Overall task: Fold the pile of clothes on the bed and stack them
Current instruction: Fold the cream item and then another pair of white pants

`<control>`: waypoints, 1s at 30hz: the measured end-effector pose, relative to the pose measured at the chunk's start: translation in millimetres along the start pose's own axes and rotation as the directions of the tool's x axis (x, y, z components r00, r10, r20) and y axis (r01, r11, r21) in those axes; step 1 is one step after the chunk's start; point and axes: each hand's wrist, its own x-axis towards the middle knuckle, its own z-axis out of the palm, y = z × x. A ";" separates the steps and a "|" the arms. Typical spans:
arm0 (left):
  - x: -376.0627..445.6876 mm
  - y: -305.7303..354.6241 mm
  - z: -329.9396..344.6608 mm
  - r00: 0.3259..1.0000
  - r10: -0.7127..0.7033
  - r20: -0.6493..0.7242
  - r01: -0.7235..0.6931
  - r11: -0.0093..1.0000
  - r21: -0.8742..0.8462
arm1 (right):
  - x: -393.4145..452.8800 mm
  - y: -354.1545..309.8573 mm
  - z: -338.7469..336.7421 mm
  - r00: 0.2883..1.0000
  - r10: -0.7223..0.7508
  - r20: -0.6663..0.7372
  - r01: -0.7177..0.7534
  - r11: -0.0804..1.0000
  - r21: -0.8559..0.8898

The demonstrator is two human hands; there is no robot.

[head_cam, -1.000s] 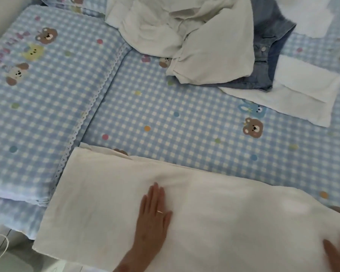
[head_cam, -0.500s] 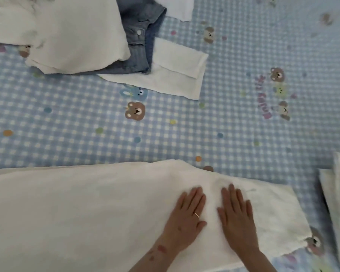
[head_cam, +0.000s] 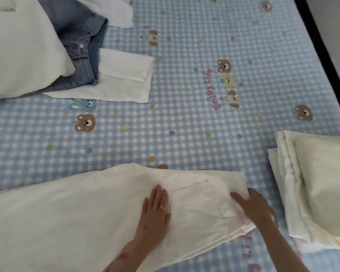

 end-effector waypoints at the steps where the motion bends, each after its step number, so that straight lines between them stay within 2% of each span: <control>1: -2.2 6.0 -5.7 0.999 -0.038 0.019 0.041 0.987 -0.156 | -6.0 -5.6 -11.8 0.999 -0.031 0.024 0.030 0.998 0.047; 3: -10.4 17.8 -22.0 0.991 -0.116 0.072 0.136 0.890 -0.435 | -31.0 -20.1 -32.5 0.991 -0.128 0.042 0.122 0.986 0.112; 5: -26.9 31.5 -43.7 0.981 -0.191 0.037 0.171 0.749 -0.640 | -71.0 -37.8 -42.6 0.972 -0.221 0.075 0.209 0.967 0.149; 7: -47.3 39.7 -68.9 0.970 -0.242 0.026 0.180 0.638 -0.748 | -120.1 -60.3 -40.5 0.942 -0.289 0.170 0.234 0.929 0.288; 9: -70.1 42.5 -91.3 0.973 -0.230 0.011 0.130 0.507 -0.852 | -166.6 -83.7 -24.0 0.904 -0.362 0.228 0.247 0.876 0.414; 11: -89.5 38.7 -106.9 0.984 -0.176 0.017 0.084 0.377 -0.923 | -204.6 -105.6 6.1 0.905 -0.383 0.185 0.252 0.834 0.491; 12: -99.0 32.9 -111.3 0.981 -0.193 0.029 0.095 0.341 -0.935 | -221.3 -116.7 23.9 0.912 -0.378 0.159 0.257 0.828 0.498; 14: -113.8 13.4 -119.8 0.933 -0.354 0.065 0.194 0.341 -0.920 | -252.1 -139.3 60.2 0.920 -0.376 0.107 0.287 0.835 0.470; 16: -121.3 -12.6 -124.7 0.857 -0.514 0.038 0.262 0.370 -0.891 | -274.3 -156.1 92.2 0.911 -0.406 0.065 0.329 0.816 0.476; 18: -125.7 -44.8 -127.1 0.772 -0.636 -0.009 0.324 0.406 -0.855 | -287.4 -167.5 119.7 0.872 -0.480 0.094 0.376 0.781 0.499; 19: -127.8 -61.5 -126.8 0.737 -0.676 -0.016 0.352 0.405 -0.844 | -292.1 -170.3 132.3 0.829 -0.538 0.150 0.404 0.763 0.504; 21: -131.0 -95.7 -122.2 0.707 -0.707 0.003 0.383 0.379 -0.842 | -292.0 -168.5 150.7 0.718 -0.660 0.221 0.527 0.722 0.448; 22: -133.9 -113.6 -119.1 0.701 -0.713 0.025 0.400 0.364 -0.841 | -287.1 -166.0 157.8 0.693 -0.699 0.176 0.599 0.695 0.398; 24: -141.8 -151.6 -111.4 0.680 -0.730 0.069 0.442 0.334 -0.833 | -269.4 -162.2 166.4 0.699 -0.715 0.026 0.680 0.675 0.286; 26: -149.2 -190.3 -101.6 0.650 -0.755 0.081 0.458 0.304 -0.835 | -244.8 -161.0 170.4 0.654 -0.748 -0.110 0.756 0.654 0.043; 27: -152.6 -209.1 -96.7 0.637 -0.766 0.083 0.464 0.295 -0.835 | -232.8 -160.9 172.9 0.623 -0.775 -0.104 0.770 0.631 -0.092; 30: -153.0 -249.0 -81.2 0.629 -0.771 0.099 0.487 0.292 -0.823 | -196.3 -156.3 187.3 0.644 -0.752 0.136 0.739 0.567 -0.364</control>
